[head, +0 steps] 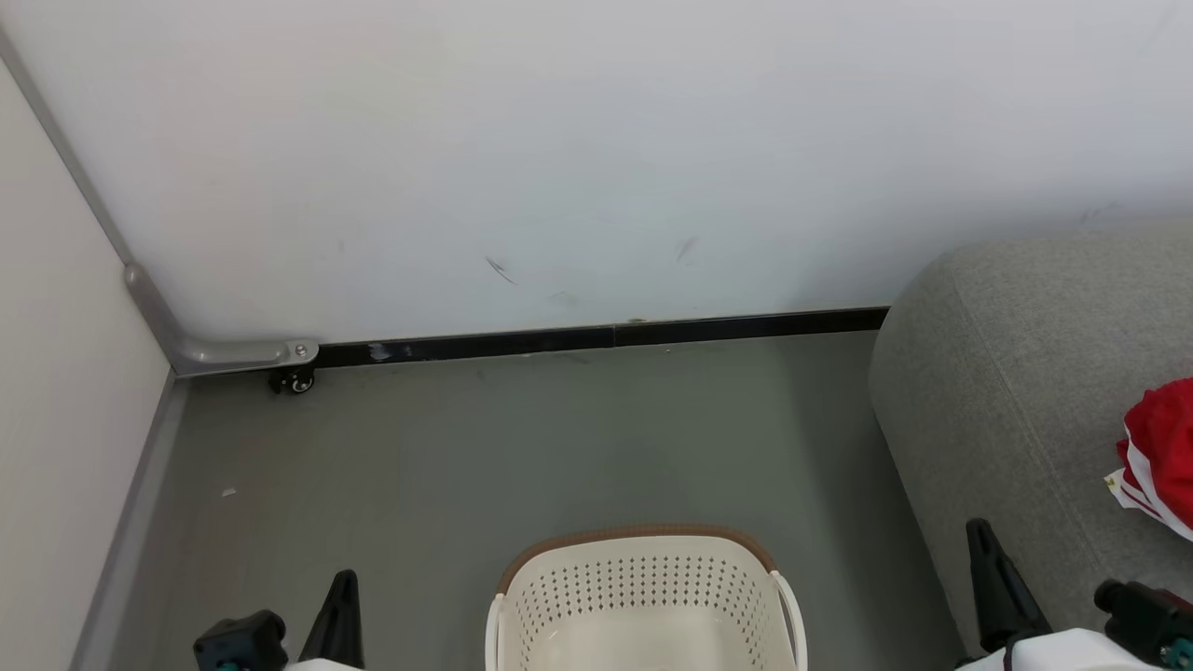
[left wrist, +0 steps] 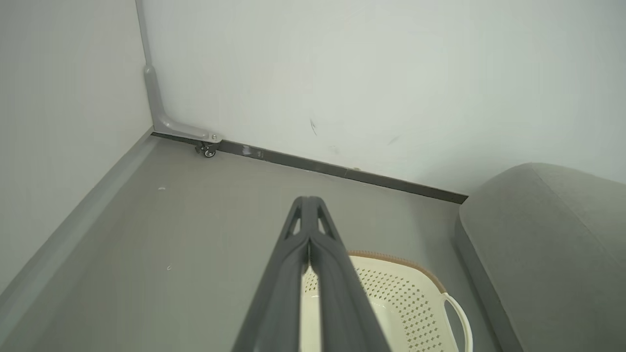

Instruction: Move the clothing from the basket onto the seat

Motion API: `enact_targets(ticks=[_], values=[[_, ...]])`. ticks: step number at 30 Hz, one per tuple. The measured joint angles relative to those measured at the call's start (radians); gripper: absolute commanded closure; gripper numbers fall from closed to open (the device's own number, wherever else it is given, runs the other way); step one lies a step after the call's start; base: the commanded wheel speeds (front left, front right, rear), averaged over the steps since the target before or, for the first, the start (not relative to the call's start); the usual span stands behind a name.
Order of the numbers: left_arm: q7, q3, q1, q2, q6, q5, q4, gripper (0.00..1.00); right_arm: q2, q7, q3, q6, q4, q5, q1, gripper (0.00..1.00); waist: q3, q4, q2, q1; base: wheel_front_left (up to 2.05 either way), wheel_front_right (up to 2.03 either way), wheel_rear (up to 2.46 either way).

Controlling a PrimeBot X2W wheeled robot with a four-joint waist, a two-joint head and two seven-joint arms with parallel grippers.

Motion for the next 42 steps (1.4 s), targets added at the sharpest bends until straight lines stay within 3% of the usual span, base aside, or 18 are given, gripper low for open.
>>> enact_targets(ticks=[15, 23, 26, 42], values=[[0.058, 0.066, 0.000, -0.023, -0.064, -0.205, -0.024, 1.00, 0.000, 0.050, -0.015, 0.000, -0.007, 0.213, -0.022, 1.00, 0.002, -0.004, 0.0001, 0.0129, 0.00, 0.00, 0.00], [0.082, 0.095, -0.001, -0.030, -0.097, -0.303, -0.032, 1.00, 0.000, 0.069, -0.020, 0.000, -0.015, 0.310, -0.038, 1.00, 0.003, -0.006, 0.0000, 0.0151, 0.00, 0.00, 0.00], [0.092, 0.107, -0.002, -0.033, -0.108, -0.346, -0.035, 1.00, 0.000, 0.075, -0.023, 0.000, -0.016, 0.355, -0.038, 1.00, 0.004, -0.006, 0.0000, 0.0150, 0.00, 0.00, 0.00], [0.153, 0.181, -0.020, -0.058, -0.178, -0.577, -0.044, 1.00, 0.000, 0.114, -0.036, 0.000, -0.025, 0.597, -0.065, 1.00, 0.026, -0.009, 0.0000, 0.0020, 0.00, 0.00, 0.00]])
